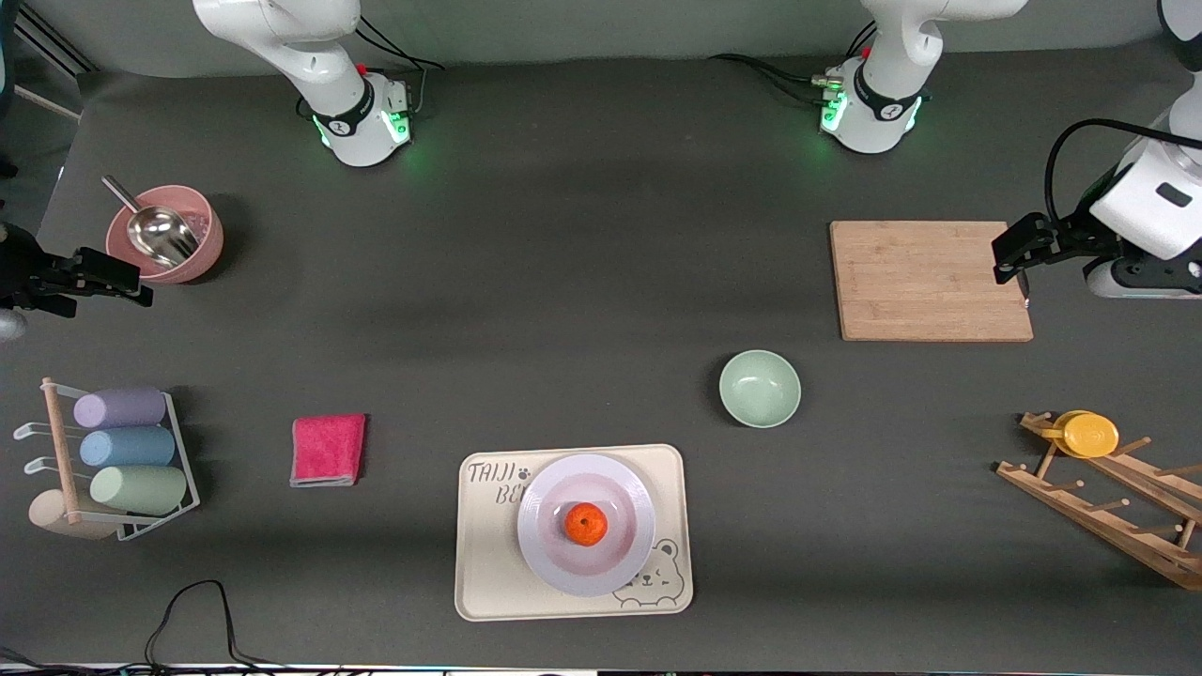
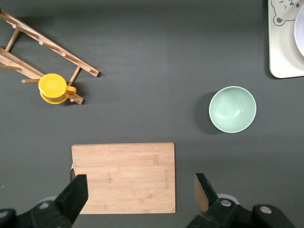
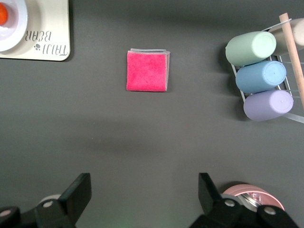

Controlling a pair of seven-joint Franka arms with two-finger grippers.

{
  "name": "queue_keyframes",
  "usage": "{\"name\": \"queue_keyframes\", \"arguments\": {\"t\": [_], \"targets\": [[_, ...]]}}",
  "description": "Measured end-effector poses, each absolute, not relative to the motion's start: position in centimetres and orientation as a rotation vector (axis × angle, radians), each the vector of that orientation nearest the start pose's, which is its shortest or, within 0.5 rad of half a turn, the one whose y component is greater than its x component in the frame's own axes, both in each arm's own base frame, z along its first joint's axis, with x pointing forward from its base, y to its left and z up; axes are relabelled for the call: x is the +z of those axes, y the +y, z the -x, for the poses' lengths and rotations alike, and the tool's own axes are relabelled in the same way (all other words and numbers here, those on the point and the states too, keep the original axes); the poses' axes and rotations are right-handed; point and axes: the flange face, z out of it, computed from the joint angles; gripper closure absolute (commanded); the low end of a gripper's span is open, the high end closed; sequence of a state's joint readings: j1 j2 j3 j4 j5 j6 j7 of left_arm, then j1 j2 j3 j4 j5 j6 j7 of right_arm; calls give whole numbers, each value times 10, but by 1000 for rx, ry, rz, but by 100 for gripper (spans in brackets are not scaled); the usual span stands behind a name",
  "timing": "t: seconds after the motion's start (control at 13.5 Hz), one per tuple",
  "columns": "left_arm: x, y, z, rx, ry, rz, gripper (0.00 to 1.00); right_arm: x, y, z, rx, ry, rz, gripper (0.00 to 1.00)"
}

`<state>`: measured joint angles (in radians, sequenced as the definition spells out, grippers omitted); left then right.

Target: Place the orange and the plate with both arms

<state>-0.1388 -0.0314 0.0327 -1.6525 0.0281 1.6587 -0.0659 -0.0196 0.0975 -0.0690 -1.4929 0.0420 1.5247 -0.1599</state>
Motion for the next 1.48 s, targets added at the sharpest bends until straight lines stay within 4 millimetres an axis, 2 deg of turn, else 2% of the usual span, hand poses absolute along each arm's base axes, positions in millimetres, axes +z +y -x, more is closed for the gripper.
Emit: {"name": "queue_keyframes", "arguments": {"t": [0.3,0.59,1.48], "targets": [[612,-50,-549,-64,50,3114,0,607,-31,-573,107,-76,3104,0],[611,-35,-550,-60,9,3114,0,604,-33,-572,119,-74,3128,0],[605,-13,-551,-41,-30,3128,0,603,-40,-571,124,-48,3131,0]]}}
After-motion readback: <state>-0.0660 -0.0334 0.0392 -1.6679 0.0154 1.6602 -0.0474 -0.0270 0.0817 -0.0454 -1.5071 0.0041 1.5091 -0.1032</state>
